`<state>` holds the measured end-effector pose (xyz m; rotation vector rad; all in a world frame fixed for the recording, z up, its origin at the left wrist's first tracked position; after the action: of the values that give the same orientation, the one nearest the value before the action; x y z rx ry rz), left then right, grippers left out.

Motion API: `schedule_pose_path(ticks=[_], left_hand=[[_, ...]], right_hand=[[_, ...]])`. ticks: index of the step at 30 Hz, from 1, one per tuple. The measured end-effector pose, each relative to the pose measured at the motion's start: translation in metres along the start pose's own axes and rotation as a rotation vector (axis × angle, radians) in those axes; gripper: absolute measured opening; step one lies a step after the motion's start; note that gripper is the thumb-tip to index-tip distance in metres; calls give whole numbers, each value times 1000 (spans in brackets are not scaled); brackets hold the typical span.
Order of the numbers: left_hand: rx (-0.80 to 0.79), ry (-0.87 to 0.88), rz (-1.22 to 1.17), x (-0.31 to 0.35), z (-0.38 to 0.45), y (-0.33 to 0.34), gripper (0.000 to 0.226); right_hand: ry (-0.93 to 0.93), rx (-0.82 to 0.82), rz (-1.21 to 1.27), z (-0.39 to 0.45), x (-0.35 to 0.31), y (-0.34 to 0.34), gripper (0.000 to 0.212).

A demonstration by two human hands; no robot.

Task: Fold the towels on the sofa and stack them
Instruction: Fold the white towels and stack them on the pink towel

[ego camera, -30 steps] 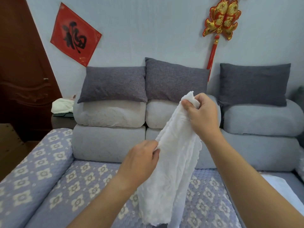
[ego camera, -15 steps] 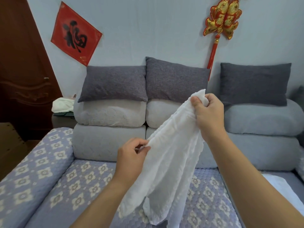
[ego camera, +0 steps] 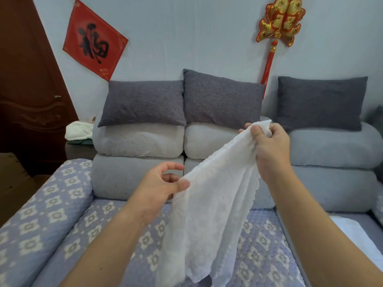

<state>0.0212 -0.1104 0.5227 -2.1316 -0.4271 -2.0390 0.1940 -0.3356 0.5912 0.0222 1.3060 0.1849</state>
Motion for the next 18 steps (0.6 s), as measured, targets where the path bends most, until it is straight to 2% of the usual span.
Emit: schedule_pose_path(ticks=[2, 3, 5, 7, 8, 9, 13, 16, 18], left_hand=[[-35, -8, 74, 3, 2, 5, 20], [-64, 10, 135, 7, 2, 10, 15], [-135, 76, 211, 19, 3, 25, 15], [-191, 151, 236, 29, 6, 38, 21], [-200, 178, 230, 33, 8, 43, 22], [-191, 199, 215, 35, 10, 45, 24], [-155, 204, 175, 19, 8, 43, 25], [-217, 121, 272, -12, -4, 40, 28], [-153, 135, 328, -22, -12, 36, 28]], right_hand=[[-11, -47, -53, -3, -2, 2, 19], [-26, -147, -116, -6, -5, 8, 12], [-4, -550, -230, -26, -11, 40, 11], [19, -985, -481, -60, -7, 71, 26], [-9, -1112, -612, -73, -2, 79, 31], [-53, -1164, -696, -79, 4, 82, 30], [-94, -995, -689, -69, 7, 70, 26], [-8, -929, -557, -63, 5, 56, 13], [-12, -862, -568, -60, 8, 51, 12]])
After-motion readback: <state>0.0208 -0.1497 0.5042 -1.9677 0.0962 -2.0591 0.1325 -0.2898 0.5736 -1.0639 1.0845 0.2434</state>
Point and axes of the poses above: each hand's wrist, its own z-axis towards the middle knuckle, its own y-axis out of the palm, x = y × z, the point moved 7 cm from there along z, towards the middle knuckle, and after that the axes turned 5 degrees about -x, right-handed, at the moved point
